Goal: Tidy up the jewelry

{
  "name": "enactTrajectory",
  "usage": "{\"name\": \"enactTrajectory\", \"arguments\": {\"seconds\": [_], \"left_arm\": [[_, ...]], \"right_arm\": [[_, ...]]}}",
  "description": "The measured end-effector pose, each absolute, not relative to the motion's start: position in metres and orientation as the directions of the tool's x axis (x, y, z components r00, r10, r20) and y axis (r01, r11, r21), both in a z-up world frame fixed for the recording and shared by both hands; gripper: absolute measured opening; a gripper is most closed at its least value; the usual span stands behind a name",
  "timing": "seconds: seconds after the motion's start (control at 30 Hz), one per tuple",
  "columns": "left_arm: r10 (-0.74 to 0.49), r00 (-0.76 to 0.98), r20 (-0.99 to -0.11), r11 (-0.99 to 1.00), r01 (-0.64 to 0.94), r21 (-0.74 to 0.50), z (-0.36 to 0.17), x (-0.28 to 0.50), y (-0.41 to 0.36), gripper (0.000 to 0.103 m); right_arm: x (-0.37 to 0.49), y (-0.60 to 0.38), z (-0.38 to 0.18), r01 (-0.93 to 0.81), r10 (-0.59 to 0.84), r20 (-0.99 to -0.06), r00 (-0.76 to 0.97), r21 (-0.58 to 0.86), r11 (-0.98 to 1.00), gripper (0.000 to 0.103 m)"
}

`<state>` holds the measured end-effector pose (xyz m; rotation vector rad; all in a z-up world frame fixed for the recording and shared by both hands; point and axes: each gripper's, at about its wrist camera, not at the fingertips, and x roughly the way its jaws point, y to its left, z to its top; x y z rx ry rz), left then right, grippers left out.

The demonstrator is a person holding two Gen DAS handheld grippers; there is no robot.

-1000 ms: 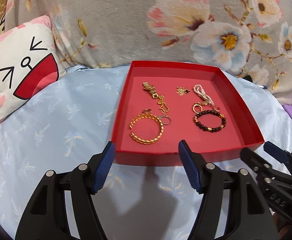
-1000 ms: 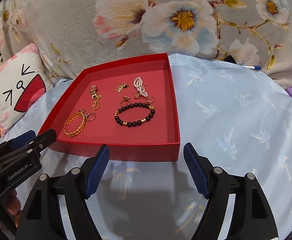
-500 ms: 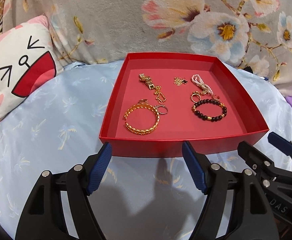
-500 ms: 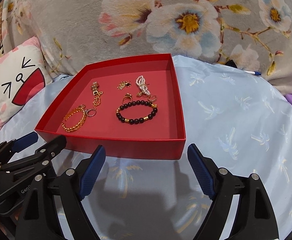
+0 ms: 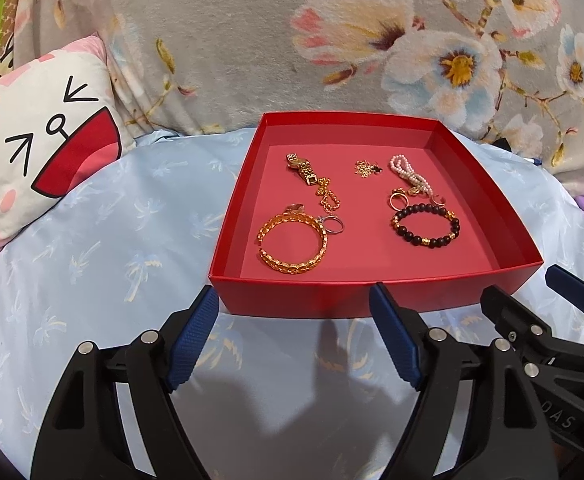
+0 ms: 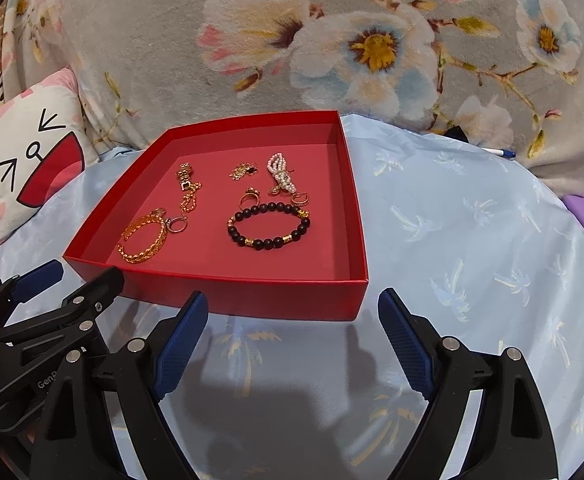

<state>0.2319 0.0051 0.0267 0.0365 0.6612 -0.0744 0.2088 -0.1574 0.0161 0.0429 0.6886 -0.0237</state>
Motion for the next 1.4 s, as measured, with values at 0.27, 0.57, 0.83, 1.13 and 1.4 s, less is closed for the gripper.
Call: {"name": "enactTrajectory", "arguments": {"seconds": [0.27,0.57,0.83,1.13,1.4], "left_arm": [[-0.049,0.792,-0.608,0.997,0.076,0.018,0.0281,0.2304,0.0052,0.075],[-0.038,0.802,-0.597,0.997,0.069,0.029,0.0300,0.2281,0.0040,0.075],[-0.030,0.805,-0.592,0.997,0.064,0.036,0.0302,0.2274,0.0029,0.075],[-0.013,0.814,-0.581,0.998,0.050,0.048,0.0317,0.2242,0.0022,0.075],[-0.010,0.816,-0.577,0.998,0.047,0.050,0.0327,0.2240,0.0022,0.075]], "right_arm": [[0.2088,-0.1580,0.0158,0.041,-0.010,-0.640,0.768,0.033,0.999,0.085],[0.2076,-0.1578,0.0165,0.045,-0.018,-0.632,0.774,0.027,0.999,0.085],[0.2075,-0.1580,0.0170,0.047,-0.020,-0.632,0.775,0.025,0.999,0.085],[0.2065,-0.1584,0.0179,0.051,-0.027,-0.627,0.778,0.020,0.999,0.085],[0.2059,-0.1562,0.0168,0.053,-0.036,-0.623,0.782,0.008,0.999,0.085]]}}
